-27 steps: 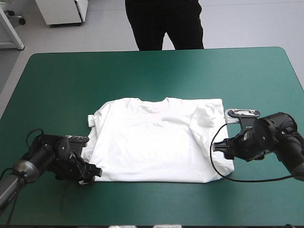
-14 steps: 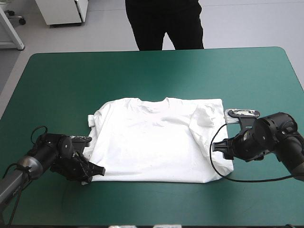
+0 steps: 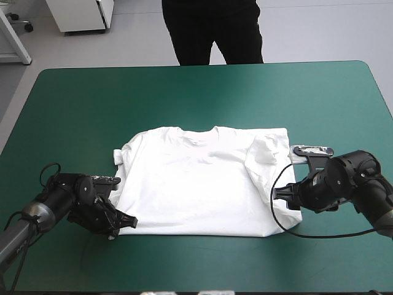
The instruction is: Fold the cloth
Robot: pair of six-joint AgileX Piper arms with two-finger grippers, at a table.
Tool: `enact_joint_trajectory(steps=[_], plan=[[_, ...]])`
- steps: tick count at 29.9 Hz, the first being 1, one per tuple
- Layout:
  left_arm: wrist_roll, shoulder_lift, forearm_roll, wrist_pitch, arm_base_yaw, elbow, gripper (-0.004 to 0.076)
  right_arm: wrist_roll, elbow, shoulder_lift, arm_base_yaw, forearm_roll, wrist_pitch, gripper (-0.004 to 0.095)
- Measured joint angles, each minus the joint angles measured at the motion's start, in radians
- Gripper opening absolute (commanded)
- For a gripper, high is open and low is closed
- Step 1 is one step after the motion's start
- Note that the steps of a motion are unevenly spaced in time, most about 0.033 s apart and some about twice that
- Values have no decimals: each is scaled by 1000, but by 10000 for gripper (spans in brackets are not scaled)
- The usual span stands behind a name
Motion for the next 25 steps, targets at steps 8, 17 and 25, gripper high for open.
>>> enact_joint_trajectory(steps=[8, 17, 25], plan=[[7, 0, 0, 0, 0, 0, -9, 20, 137, 0, 0, 0, -102, 554], [8, 1, 0, -1, 0, 1, -9, 22, 203, 62, 0, 0, -185, 554], [16, 1, -7, -2, 0, 1, -9, -16, 235, 154, 0, 23, -226, 435]])
